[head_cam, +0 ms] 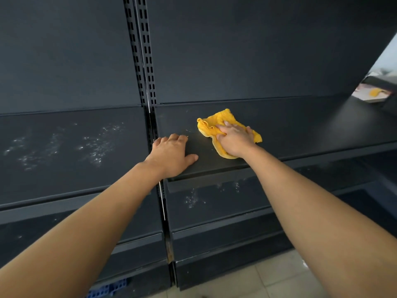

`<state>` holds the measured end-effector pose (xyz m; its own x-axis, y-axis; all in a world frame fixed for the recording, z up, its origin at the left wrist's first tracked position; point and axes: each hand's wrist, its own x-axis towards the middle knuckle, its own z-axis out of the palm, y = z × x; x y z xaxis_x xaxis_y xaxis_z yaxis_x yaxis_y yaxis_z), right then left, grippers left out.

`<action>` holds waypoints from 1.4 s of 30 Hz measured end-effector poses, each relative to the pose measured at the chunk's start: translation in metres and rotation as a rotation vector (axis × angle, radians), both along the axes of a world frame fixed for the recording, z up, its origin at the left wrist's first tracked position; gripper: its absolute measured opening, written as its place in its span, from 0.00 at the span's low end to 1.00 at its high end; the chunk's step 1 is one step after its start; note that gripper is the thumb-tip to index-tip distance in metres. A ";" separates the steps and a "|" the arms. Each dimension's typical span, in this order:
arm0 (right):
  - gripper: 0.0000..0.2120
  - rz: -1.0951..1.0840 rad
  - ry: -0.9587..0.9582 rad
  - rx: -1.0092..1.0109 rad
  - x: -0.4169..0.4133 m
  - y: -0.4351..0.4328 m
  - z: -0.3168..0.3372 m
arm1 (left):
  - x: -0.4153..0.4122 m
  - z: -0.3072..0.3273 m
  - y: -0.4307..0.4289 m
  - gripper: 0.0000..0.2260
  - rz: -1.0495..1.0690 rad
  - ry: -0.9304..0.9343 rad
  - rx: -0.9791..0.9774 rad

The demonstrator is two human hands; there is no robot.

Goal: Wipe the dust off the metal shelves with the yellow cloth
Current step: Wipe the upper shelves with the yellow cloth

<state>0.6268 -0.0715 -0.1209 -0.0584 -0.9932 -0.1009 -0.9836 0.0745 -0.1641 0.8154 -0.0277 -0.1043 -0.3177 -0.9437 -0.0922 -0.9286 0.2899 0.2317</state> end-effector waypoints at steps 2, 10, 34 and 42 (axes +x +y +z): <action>0.23 -0.055 0.025 0.005 0.001 0.008 -0.001 | 0.004 0.001 0.005 0.29 -0.021 -0.006 -0.004; 0.24 -0.136 0.052 0.066 0.063 0.021 -0.001 | 0.025 -0.001 0.022 0.25 -0.051 0.016 -0.041; 0.25 -0.039 0.091 0.083 0.055 -0.088 -0.003 | 0.039 0.002 -0.049 0.28 0.078 0.058 -0.049; 0.24 0.136 0.068 0.042 0.088 -0.124 -0.007 | 0.048 -0.004 -0.059 0.27 0.152 0.032 -0.069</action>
<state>0.7149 -0.1957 -0.1274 0.0684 -0.9874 -0.1427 -0.9939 -0.0550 -0.0958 0.8638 -0.0870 -0.1079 -0.1729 -0.9848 -0.0180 -0.9553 0.1632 0.2464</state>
